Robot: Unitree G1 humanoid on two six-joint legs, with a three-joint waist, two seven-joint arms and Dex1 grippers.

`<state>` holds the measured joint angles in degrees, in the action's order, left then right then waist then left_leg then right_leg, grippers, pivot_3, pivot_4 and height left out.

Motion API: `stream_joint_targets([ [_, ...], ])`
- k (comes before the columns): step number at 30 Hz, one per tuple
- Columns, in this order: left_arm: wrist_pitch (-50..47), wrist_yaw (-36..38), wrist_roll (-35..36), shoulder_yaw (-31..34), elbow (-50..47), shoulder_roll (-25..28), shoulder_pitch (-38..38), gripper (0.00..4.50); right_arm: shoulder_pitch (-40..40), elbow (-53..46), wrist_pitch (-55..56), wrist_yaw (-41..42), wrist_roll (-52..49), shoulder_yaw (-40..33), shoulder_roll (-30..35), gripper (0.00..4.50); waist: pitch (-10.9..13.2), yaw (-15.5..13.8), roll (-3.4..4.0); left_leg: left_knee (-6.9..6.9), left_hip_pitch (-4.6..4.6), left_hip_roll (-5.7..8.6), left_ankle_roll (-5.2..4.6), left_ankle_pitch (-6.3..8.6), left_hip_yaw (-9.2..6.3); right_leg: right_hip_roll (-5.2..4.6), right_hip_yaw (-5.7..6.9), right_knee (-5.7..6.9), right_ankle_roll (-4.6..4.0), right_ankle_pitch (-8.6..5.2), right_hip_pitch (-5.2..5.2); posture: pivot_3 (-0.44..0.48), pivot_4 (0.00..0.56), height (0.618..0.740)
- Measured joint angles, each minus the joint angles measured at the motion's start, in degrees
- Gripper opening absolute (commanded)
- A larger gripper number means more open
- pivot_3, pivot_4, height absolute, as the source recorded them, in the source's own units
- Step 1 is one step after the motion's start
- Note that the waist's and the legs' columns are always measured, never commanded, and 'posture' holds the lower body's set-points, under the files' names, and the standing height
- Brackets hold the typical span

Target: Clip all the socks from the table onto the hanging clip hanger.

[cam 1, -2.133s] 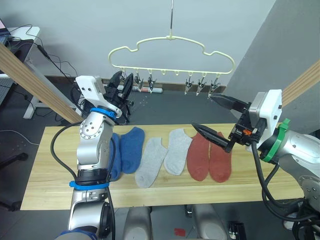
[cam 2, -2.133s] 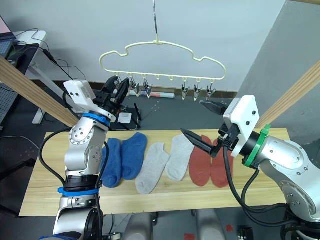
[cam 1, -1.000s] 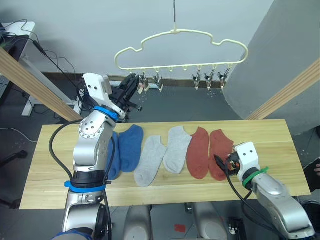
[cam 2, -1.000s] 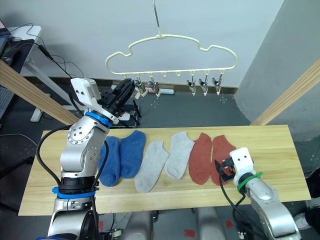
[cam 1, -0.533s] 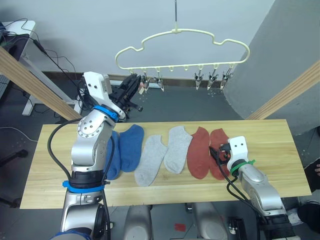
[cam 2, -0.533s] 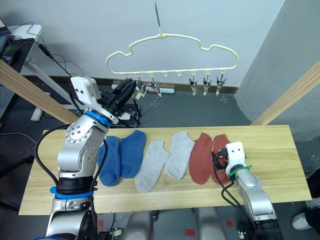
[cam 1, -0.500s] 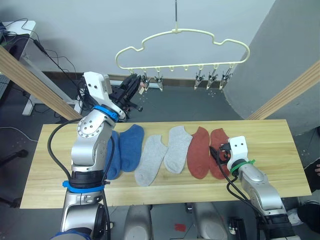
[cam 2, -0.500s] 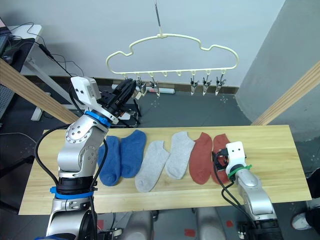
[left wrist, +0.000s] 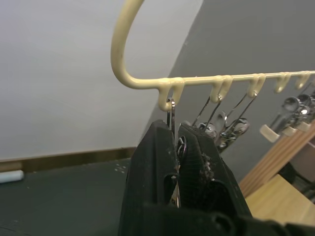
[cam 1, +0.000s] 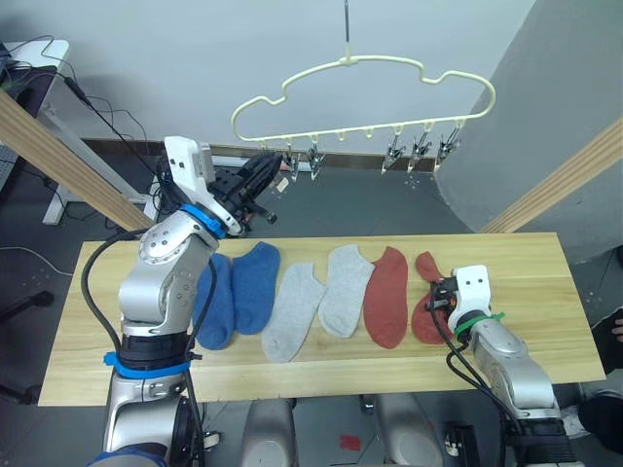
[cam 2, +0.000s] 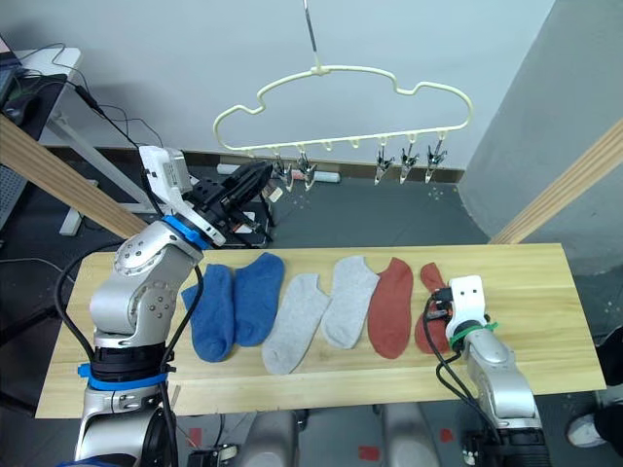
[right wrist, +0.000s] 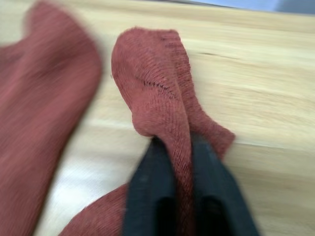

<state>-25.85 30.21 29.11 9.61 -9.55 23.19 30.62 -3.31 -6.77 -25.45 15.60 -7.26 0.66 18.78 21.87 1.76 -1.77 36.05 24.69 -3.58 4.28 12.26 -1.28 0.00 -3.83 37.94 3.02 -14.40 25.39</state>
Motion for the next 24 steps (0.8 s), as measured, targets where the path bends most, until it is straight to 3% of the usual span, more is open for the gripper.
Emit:
stream_joint_targets([
  [6,-6.4,0.1,5.0,1.2,-0.9,0.7,1.8,0.11,-10.3,-9.8,0.8,10.6,0.9,8.3,4.3,0.0,0.3,0.3,0.08,-0.01,0.01,-0.04,0.06,-0.04,-0.04,0.08,0.0,0.06,0.03,0.02,0.07,-0.032,0.412,0.74],
  [13,-10.2,-1.6,8.0,2.2,-2.2,0.8,2.8,0.11,-20.3,-7.9,1.2,11.5,1.5,15.4,-5.3,0.0,0.3,-0.1,0.08,0.0,0.17,0.03,0.23,-0.12,-0.04,-0.07,0.08,0.0,-0.08,0.08,0.12,-0.029,0.405,0.74],
  [24,-11.9,-2.7,8.9,2.0,-3.7,0.5,2.3,0.11,-24.9,1.6,8.0,6.8,4.9,18.0,-15.2,0.0,0.3,0.0,0.07,0.0,0.2,-0.01,0.23,-0.13,-0.06,-0.04,0.12,0.1,-0.27,0.2,0.22,-0.034,0.395,0.74],
])
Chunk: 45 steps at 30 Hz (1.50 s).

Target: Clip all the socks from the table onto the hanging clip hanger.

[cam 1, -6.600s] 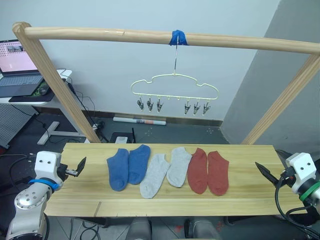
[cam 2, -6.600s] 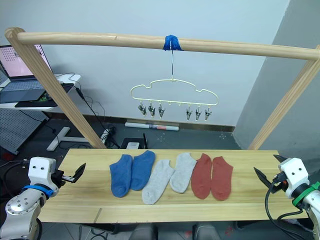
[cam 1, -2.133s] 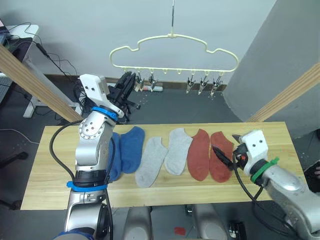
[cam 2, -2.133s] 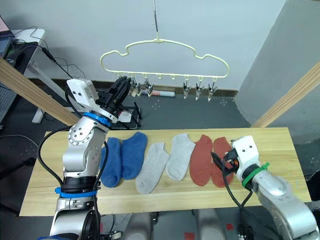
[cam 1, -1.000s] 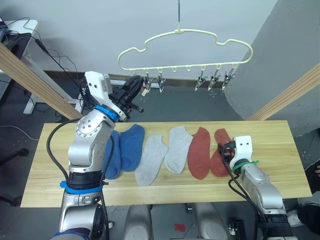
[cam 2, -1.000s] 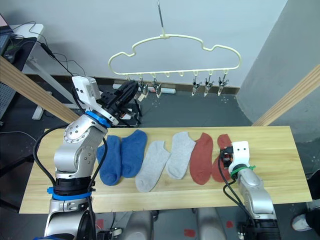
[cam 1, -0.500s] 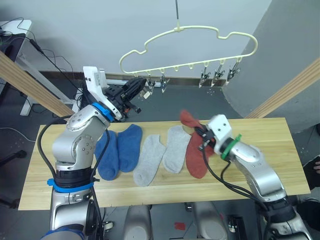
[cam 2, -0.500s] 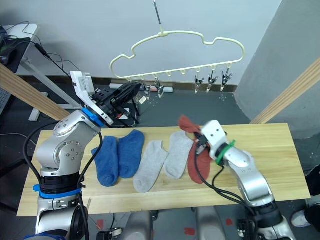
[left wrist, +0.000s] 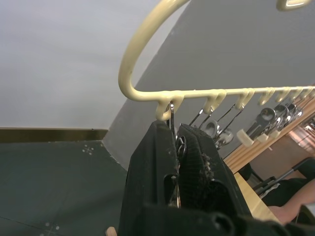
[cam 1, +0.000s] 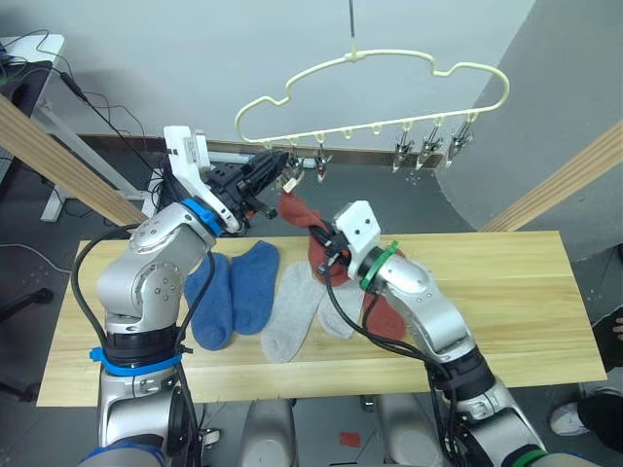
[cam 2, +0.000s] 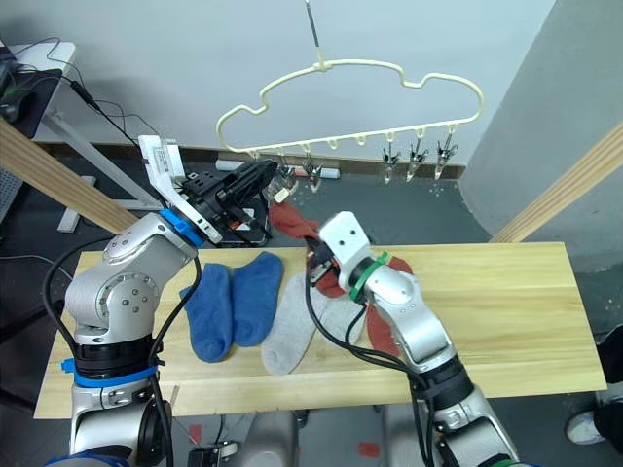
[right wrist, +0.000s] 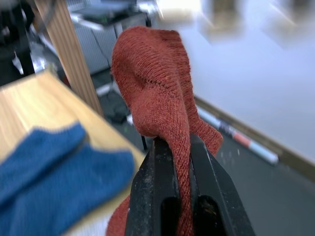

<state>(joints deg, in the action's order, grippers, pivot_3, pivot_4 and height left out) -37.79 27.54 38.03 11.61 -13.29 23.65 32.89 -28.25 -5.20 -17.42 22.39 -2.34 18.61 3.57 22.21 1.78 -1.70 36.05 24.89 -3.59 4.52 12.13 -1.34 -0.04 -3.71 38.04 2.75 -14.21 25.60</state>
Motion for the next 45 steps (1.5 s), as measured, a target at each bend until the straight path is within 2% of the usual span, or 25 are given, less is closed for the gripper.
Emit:
stream_joint_targets([
  [7,0.0,-0.5,0.0,0.1,-0.2,0.0,0.0,0.11,-0.7,3.1,3.4,-0.7,1.1,-0.1,-1.6,0.0,0.0,0.0,0.0,0.01,0.01,0.01,0.0,0.0,0.0,-0.03,0.01,0.01,-0.03,0.02,0.0,-0.034,0.395,0.74],
  [27,0.6,-0.5,-0.1,0.0,-0.2,0.1,-0.2,0.11,1.4,1.7,5.7,-1.3,1.1,-0.9,-2.8,0.0,0.0,-0.1,0.0,0.02,0.01,0.01,-0.01,0.0,0.0,-0.03,0.01,0.04,-0.05,0.03,-0.01,-0.029,0.386,0.74],
  [40,0.1,-0.9,0.0,0.0,-0.4,0.1,-0.5,0.11,-1.8,6.2,8.0,-1.6,1.2,-1.1,-5.1,0.0,0.0,-0.1,-0.01,0.04,0.01,0.01,-0.03,0.01,-0.01,-0.03,0.03,0.08,-0.08,0.05,-0.01,-0.02,0.382,0.74],
  [45,-0.9,-1.9,0.3,0.1,-0.4,0.2,-0.8,1.85,-2.1,7.0,8.4,-1.5,1.3,-1.1,-5.1,0.0,0.0,-0.1,-0.01,0.04,0.01,0.01,-0.03,0.01,-0.01,-0.03,0.03,0.08,-0.09,0.05,-0.01,-0.018,0.38,0.74],
])
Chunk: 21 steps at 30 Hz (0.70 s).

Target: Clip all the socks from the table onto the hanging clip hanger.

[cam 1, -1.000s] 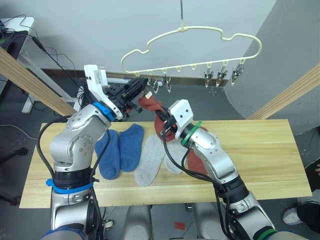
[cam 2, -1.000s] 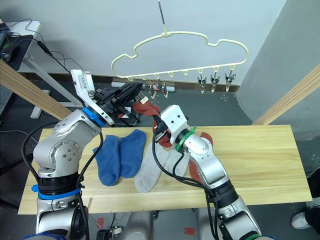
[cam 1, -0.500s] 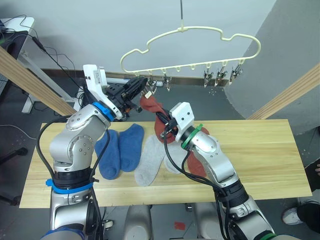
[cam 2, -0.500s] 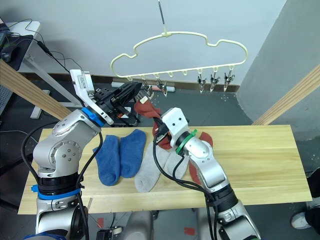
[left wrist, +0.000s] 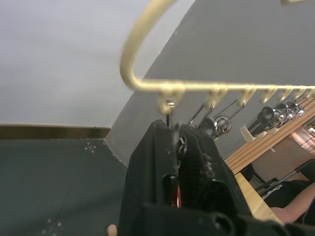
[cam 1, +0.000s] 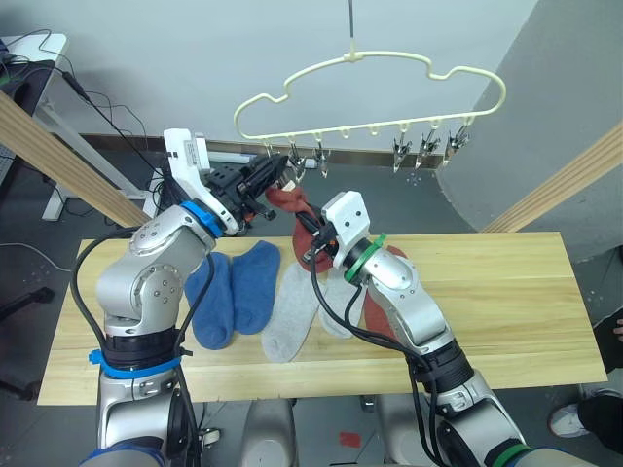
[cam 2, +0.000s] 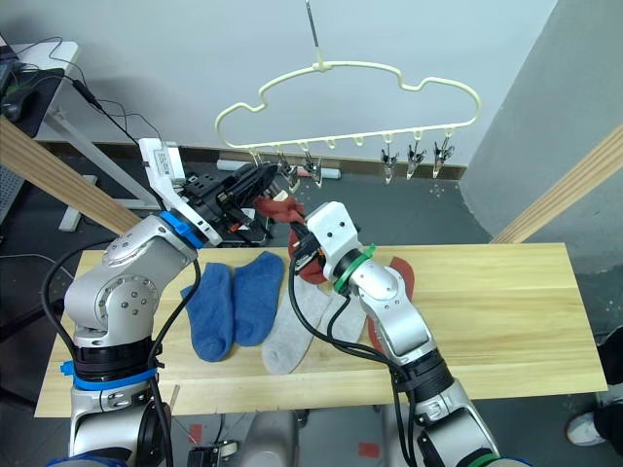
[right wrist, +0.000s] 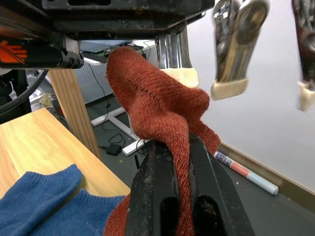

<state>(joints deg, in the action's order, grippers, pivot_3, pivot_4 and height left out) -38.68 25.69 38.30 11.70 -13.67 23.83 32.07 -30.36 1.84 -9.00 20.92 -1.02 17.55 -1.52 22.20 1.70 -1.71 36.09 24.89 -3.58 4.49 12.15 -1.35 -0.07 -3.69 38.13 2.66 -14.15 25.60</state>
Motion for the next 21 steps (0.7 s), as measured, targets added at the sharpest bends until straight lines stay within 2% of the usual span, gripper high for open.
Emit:
stream_joint_targets([
  [9,-0.2,1.1,0.0,0.0,0.0,1.6,-1.0,4.47,-1.6,1.8,0.8,0.4,0.2,0.0,-0.1,0.0,0.0,0.0,0.0,0.01,-0.01,0.0,0.01,-0.01,0.0,0.0,0.0,0.03,-0.02,0.01,0.0,-0.012,0.376,0.74],
  [12,0.1,1.4,-0.3,-0.1,-0.5,2.2,-1.9,4.5,-1.8,2.0,0.6,0.9,0.2,0.2,-0.1,0.81,0.0,0.0,-0.01,0.01,-0.01,-0.01,0.01,-0.01,0.0,0.0,0.01,0.03,-0.02,0.01,0.0,-0.007,0.375,0.74],
  [18,2.2,1.8,-3.0,-0.2,-0.8,4.0,-4.3,4.5,-1.7,1.9,-3.0,4.0,1.6,3.3,1.7,2.92,0.0,0.0,-0.02,0.02,-0.01,-0.01,-0.01,0.0,-0.02,0.0,0.03,0.07,-0.03,0.02,0.0,-0.008,0.374,0.74],
  [21,3.8,2.1,-4.0,-0.2,-1.5,4.0,-4.7,4.5,-1.6,1.8,-4.0,4.7,2.2,4.4,2.5,2.92,0.0,0.0,-0.02,0.03,-0.01,0.0,-0.01,0.0,-0.02,0.0,0.03,0.09,-0.04,0.02,0.0,-0.006,0.373,0.74],
])
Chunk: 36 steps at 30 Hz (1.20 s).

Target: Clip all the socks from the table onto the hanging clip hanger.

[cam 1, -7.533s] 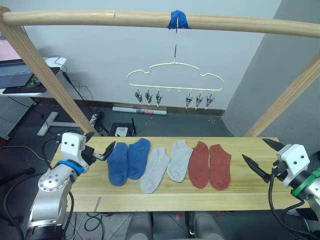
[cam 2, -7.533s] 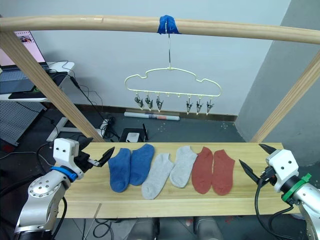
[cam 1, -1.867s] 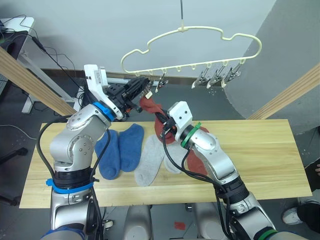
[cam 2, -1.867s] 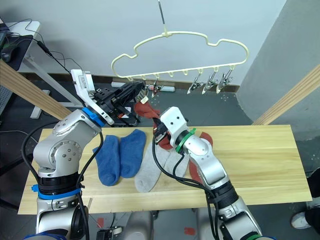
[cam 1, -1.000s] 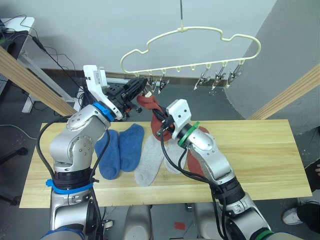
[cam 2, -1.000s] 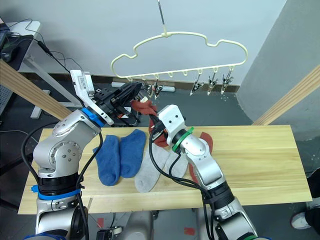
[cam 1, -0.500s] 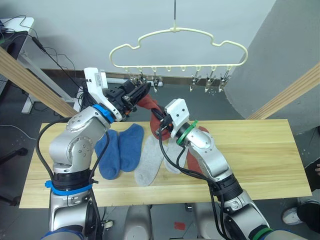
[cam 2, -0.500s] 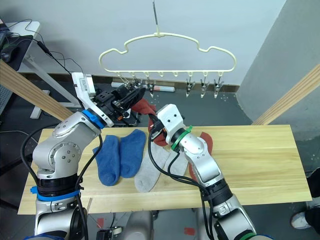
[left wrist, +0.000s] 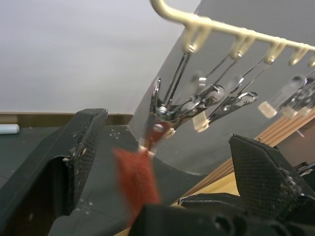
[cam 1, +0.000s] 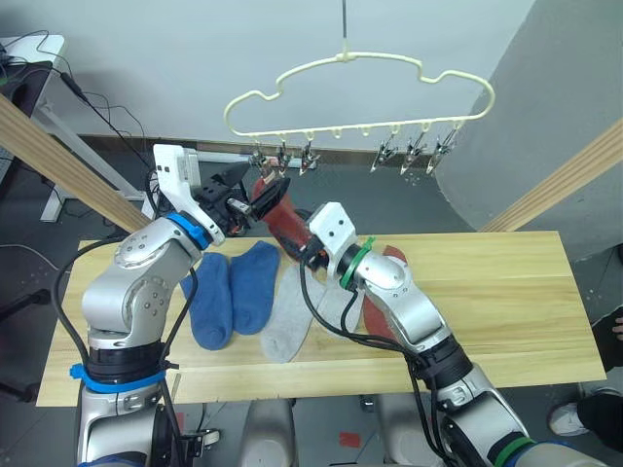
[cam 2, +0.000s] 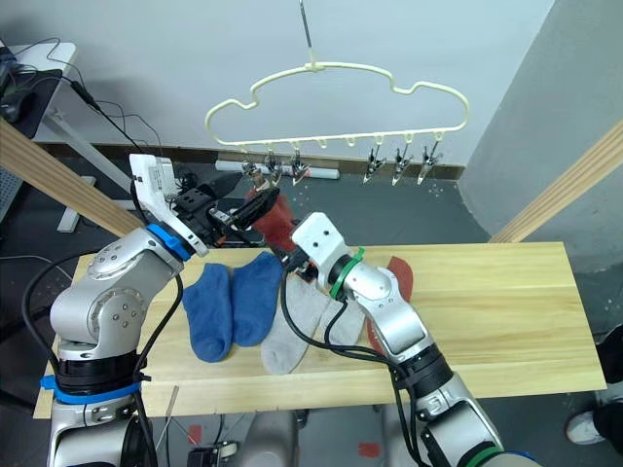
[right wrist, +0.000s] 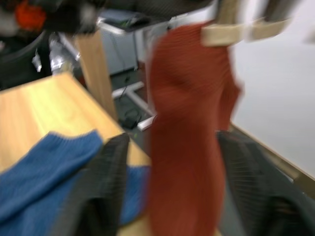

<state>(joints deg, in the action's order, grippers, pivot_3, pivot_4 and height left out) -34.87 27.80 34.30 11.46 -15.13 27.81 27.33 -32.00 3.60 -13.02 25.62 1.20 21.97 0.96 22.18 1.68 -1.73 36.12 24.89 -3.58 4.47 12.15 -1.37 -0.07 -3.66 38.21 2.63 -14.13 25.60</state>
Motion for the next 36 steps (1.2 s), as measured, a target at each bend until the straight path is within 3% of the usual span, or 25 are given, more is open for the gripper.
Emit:
stream_joint_targets([
  [4,3.7,0.8,-3.2,-1.0,-1.2,0.8,-2.1,4.5,2.6,-5.2,-1.8,1.8,0.0,0.1,3.3,2.92,0.0,0.0,0.0,-0.01,0.0,0.0,0.02,-0.01,0.01,-0.01,-0.01,-0.02,0.0,0.0,-0.01,-0.007,0.372,0.74],
  [7,8.7,1.7,-7.1,-2.3,-1.9,1.1,-6.0,4.5,7.2,-14.3,-6.5,5.4,-0.8,-1.2,10.9,2.92,0.0,-0.3,0.0,0.0,0.02,0.04,0.0,0.0,0.02,-0.07,0.0,-0.07,0.0,0.0,-0.01,-0.01,0.374,0.74],
  [14,16.6,-0.9,-11.9,-6.0,-5.4,-5.2,-9.1,4.5,12.2,-36.3,-18.1,12.4,-12.9,-11.8,22.2,2.92,0.0,-0.2,-0.02,0.04,-0.05,0.02,-0.1,0.05,-0.05,-0.01,0.02,0.01,0.0,0.01,-0.11,-0.026,0.375,0.74],
  [19,20.5,-3.6,-15.3,-7.1,-5.4,-8.1,-9.7,4.5,13.1,-42.5,-25.6,13.1,-20.7,-19.0,26.4,2.92,0.0,0.1,-0.05,0.12,-0.06,0.03,-0.12,0.04,-0.01,0.01,-0.06,0.01,0.0,0.02,-0.12,-0.046,0.378,0.74],
  [25,24.1,-5.4,-18.2,-8.9,-4.3,-11.6,-10.5,2.8,13.0,-47.1,-33.4,11.2,-27.7,-28.1,31.2,2.95,0.0,0.1,-0.06,0.21,-0.06,0.05,-0.13,0.05,-0.03,0.01,-0.03,0.01,0.0,0.02,-0.17,-0.073,0.377,0.74],
  [36,28.3,-9.7,-21.5,-8.7,1.7,-14.8,-7.3,2.8,14.3,-48.9,-36.7,7.4,-32.4,-32.7,34.8,2.95,0.0,0.2,-0.07,0.47,-0.03,0.06,-0.15,0.05,-0.03,0.02,-0.05,0.07,0.05,0.05,-0.22,-0.095,0.373,0.74],
])
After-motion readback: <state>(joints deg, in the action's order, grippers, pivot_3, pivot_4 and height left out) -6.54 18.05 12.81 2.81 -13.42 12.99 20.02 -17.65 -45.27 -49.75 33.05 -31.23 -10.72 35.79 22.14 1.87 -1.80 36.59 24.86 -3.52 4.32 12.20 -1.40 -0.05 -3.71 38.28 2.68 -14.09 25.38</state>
